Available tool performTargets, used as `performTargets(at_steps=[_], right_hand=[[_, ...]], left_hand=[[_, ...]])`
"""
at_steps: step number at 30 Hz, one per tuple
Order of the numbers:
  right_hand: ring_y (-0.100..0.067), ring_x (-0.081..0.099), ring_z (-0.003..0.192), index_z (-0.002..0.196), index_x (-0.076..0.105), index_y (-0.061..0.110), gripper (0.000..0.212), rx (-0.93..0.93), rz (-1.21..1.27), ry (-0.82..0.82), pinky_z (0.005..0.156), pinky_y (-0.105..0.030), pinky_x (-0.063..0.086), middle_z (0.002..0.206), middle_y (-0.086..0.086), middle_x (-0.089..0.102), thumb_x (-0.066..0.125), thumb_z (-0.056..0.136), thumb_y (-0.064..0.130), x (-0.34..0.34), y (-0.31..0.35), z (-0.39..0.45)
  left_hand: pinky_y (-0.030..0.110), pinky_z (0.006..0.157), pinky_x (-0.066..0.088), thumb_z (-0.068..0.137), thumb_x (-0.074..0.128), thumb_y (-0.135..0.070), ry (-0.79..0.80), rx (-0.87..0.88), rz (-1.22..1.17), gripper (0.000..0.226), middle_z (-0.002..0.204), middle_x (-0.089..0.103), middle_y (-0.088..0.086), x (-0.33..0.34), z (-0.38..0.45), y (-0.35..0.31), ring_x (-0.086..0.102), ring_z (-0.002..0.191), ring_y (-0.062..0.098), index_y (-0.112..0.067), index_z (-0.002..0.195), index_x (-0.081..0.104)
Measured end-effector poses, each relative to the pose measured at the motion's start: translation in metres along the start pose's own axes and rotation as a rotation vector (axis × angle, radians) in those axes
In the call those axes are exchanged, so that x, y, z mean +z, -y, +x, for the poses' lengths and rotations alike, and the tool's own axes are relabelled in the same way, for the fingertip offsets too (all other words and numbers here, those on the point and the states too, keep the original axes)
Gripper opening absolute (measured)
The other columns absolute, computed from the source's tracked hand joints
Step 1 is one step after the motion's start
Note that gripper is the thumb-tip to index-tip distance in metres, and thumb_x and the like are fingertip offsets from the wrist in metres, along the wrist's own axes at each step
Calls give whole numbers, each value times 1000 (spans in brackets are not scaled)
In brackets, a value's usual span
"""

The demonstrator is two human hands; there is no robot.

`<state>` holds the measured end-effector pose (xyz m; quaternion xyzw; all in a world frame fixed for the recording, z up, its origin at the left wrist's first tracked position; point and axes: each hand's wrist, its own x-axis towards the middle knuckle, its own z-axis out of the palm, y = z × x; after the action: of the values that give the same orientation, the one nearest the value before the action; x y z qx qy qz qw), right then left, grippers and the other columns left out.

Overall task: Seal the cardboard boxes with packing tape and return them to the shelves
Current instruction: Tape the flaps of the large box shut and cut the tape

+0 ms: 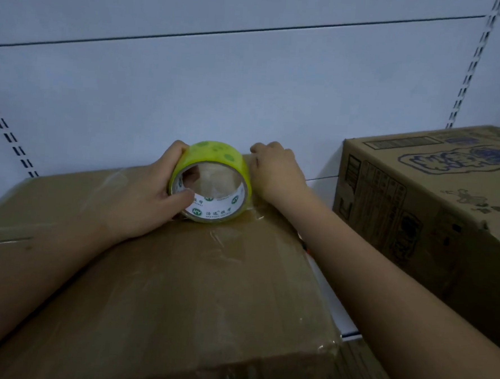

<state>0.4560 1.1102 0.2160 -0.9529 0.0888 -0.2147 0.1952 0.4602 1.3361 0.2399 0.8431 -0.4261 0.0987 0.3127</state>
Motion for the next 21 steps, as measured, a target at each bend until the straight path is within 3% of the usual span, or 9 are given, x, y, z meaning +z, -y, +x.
performTargets(at_steps=[1,3,5,8,9,12,15,17,21], right_hand=[[-37,48,121,132,55,11,34,-5,-72,33,93,-40,42,130,-15,49,41,102,19,4,1,0],[-37,45,124,131,52,11,34,-8,-198,104,95,-42,41,132,-14,46,44,101,23,8,3,0],[-37,44,127,135,49,10,40,-15,-236,188,98,-44,41,135,-15,43,49,99,28,7,5,3],[-38,51,122,135,47,10,43,-20,-212,261,94,-42,44,135,-15,41,56,96,27,6,6,8],[-38,53,120,134,45,9,45,-17,-210,265,92,-42,45,135,-16,40,57,95,25,8,5,9],[-39,52,122,136,42,7,48,0,-208,265,91,-41,46,138,-20,42,58,94,24,11,3,12],[-34,55,121,131,52,11,37,-35,-254,267,84,-36,44,132,-15,54,54,96,25,6,-2,15],[-34,55,121,130,55,13,36,-69,-266,289,82,-34,42,131,-13,57,53,97,26,-1,-8,17],[-35,55,121,133,55,11,35,-94,-281,358,99,-42,48,134,-14,59,48,101,24,-20,-17,17]], left_hand=[[26,70,50,88,59,-26,25,-20,0,24,93,60,-9,0,2,-2,64,81,10,-33,101,41],[40,77,49,78,54,-39,80,-85,-47,28,94,58,-8,0,7,-5,61,89,22,-34,103,44],[45,80,50,70,52,-44,115,-196,-160,37,100,60,6,1,13,-7,60,92,31,-31,105,50],[14,72,48,91,55,-19,129,-357,-301,18,94,69,2,9,15,-8,65,79,1,-15,107,62],[12,72,47,95,54,-18,119,-396,-318,15,92,71,-4,13,13,-8,65,79,-3,-19,103,67],[29,91,50,76,56,-48,11,-450,-343,16,100,74,-3,26,9,-4,68,97,11,-40,76,70],[34,90,48,60,43,-58,-55,-482,-351,28,97,72,-3,34,16,-3,66,96,14,-44,67,67],[31,81,45,69,44,-50,-90,-471,-351,29,91,70,-2,42,22,-9,63,91,14,-38,73,69],[16,68,41,96,46,-28,-176,-504,-299,27,98,64,6,62,37,-20,57,84,8,-12,101,67]])
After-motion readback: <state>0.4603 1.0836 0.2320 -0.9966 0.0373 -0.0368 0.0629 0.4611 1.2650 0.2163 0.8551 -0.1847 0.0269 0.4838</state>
